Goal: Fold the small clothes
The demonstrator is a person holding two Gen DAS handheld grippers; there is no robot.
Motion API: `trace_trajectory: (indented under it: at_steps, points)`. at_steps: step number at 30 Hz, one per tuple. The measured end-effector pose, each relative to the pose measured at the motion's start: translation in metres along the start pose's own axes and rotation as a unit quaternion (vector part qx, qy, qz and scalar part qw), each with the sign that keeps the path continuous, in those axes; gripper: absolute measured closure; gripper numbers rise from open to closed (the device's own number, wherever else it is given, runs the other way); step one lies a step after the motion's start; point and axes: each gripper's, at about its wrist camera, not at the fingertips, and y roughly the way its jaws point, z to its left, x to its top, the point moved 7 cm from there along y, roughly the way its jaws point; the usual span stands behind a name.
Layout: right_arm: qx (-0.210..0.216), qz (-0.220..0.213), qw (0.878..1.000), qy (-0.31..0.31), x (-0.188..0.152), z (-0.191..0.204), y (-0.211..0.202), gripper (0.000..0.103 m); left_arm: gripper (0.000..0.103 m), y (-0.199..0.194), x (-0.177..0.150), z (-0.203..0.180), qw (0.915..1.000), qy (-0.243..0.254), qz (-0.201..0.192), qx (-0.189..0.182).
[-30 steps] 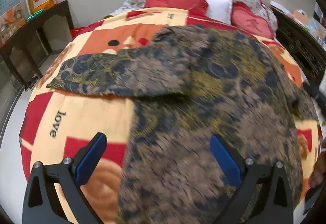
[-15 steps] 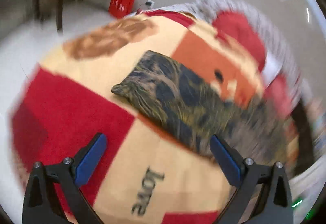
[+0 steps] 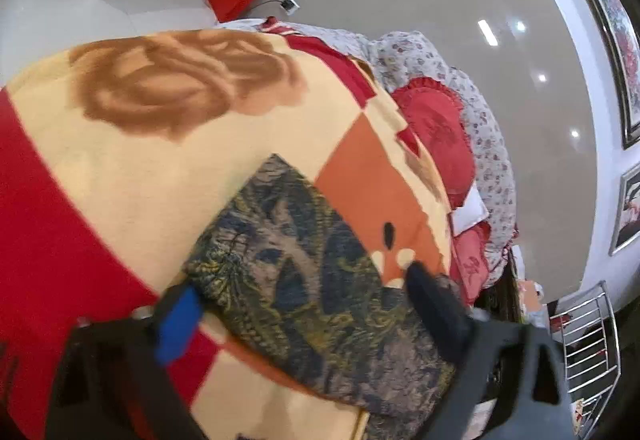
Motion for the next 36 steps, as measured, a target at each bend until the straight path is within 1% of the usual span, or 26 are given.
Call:
trace_trajectory:
  at_steps: [2, 4, 5, 6, 7, 8, 9, 10, 11, 12, 13, 15, 17, 18, 20, 23, 24, 25, 27, 28, 29, 30, 32, 33, 35, 36]
  points:
    - [0.002, 0.000, 1.000, 0.001, 0.001, 0.000, 0.002, 0.026, 0.031, 0.002, -0.001, -0.005, 0.9999, -0.002, 0.005, -0.009]
    - [0.002, 0.000, 1.000, 0.001, 0.000, 0.000, 0.002, 0.026, 0.031, 0.004, -0.002, -0.006, 1.0000, 0.004, 0.005, 0.004]
    - [0.003, 0.000, 1.000, 0.002, 0.001, 0.000, 0.002, 0.026, 0.033, 0.006, -0.001, -0.003, 0.9998, 0.005, 0.004, 0.016]
    - [0.003, 0.000, 1.000, 0.003, 0.001, 0.000, 0.002, 0.026, 0.040, 0.008, 0.000, 0.000, 0.9994, 0.009, 0.001, 0.035]
    - [0.004, 0.000, 1.000, 0.003, 0.001, 0.000, 0.002, 0.026, 0.043, 0.008, 0.001, 0.002, 0.9986, 0.015, -0.002, 0.051]
    - [0.003, 0.000, 1.000, 0.003, 0.001, 0.000, 0.002, 0.026, 0.050, 0.010, 0.001, 0.004, 0.9970, 0.024, -0.005, 0.073]
    - [0.004, 0.000, 1.000, 0.002, 0.001, 0.000, 0.002, 0.026, 0.064, 0.011, 0.002, 0.006, 0.9946, 0.036, -0.006, 0.097]
    - [0.004, 0.000, 1.000, 0.003, 0.001, -0.001, 0.002, 0.026, 0.075, 0.013, 0.002, 0.007, 0.9910, 0.048, -0.007, 0.125]
    - [0.005, 0.001, 1.000, 0.003, 0.001, -0.001, 0.002, 0.026, 0.090, 0.013, 0.002, 0.009, 0.9870, 0.057, -0.007, 0.150]
    - [0.005, 0.001, 1.000, 0.004, 0.001, -0.001, 0.002, 0.026, 0.097, 0.011, 0.003, 0.009, 0.9849, 0.063, -0.011, 0.161]
    - [0.007, 0.001, 1.000, 0.005, 0.001, -0.001, 0.002, 0.026, 0.098, 0.005, 0.005, 0.006, 0.9830, 0.070, -0.017, 0.169]
    - [0.010, 0.001, 1.000, 0.006, 0.001, -0.001, 0.002, 0.026, 0.098, -0.018, 0.017, -0.009, 0.9748, 0.088, -0.060, 0.196]
    - [0.011, 0.001, 1.000, 0.007, 0.001, -0.001, 0.002, 0.026, 0.098, -0.059, 0.042, -0.036, 0.9636, 0.111, -0.130, 0.205]
    - [0.011, 0.001, 1.000, 0.007, 0.001, -0.001, 0.002, 0.026, 0.098, -0.076, 0.051, -0.046, 0.9583, 0.119, -0.156, 0.208]
    - [0.011, 0.001, 1.000, 0.007, 0.001, -0.001, 0.002, 0.026, 0.098, -0.109, 0.070, -0.067, 0.9481, 0.131, -0.202, 0.207]
    - [0.011, 0.001, 1.000, 0.008, 0.001, -0.001, 0.002, 0.026, 0.098, -0.143, 0.080, -0.094, 0.9335, 0.138, -0.257, 0.209]
    - [0.011, 0.001, 1.000, 0.008, 0.001, -0.001, 0.002, 0.026, 0.098, -0.147, 0.080, -0.102, 0.9302, 0.141, -0.269, 0.206]
    - [0.012, 0.002, 1.000, 0.008, 0.002, -0.001, 0.002, 0.026, 0.098, -0.149, 0.076, -0.113, 0.9296, 0.147, -0.276, 0.195]
    - [0.011, 0.002, 1.000, 0.008, 0.002, -0.001, 0.002, 0.026, 0.098, -0.132, 0.062, -0.136, 0.9405, 0.166, -0.251, 0.157]
    - [0.012, 0.002, 1.000, 0.008, 0.001, -0.001, 0.002, 0.026, 0.098, -0.116, 0.048, -0.153, 0.9456, 0.187, -0.230, 0.134]
    - [0.013, 0.003, 1.000, 0.009, 0.002, -0.001, 0.003, 0.026, 0.098, -0.100, 0.032, -0.168, 0.9484, 0.208, -0.209, 0.116]
    - [0.014, 0.005, 1.000, 0.009, 0.002, -0.001, 0.003, 0.026, 0.098, -0.074, 0.008, -0.188, 0.9516, 0.235, -0.177, 0.089]
    - [0.019, 0.015, 1.000, 0.013, 0.002, -0.001, 0.005, 0.026, 0.098, -0.037, -0.031, -0.214, 0.9536, 0.265, -0.133, 0.054]
    - [0.023, 0.023, 0.999, 0.015, 0.003, -0.002, 0.007, 0.026, 0.098, -0.014, -0.055, -0.227, 0.9542, 0.279, -0.103, 0.032]
    - [0.040, 0.040, 0.998, 0.023, 0.008, -0.006, 0.006, 0.026, 0.098, 0.033, -0.112, -0.243, 0.9519, 0.303, -0.047, 0.001]
    - [0.048, 0.042, 0.997, 0.035, 0.014, -0.010, 0.002, 0.026, 0.098, 0.052, -0.135, -0.244, 0.9497, 0.312, -0.027, -0.003]
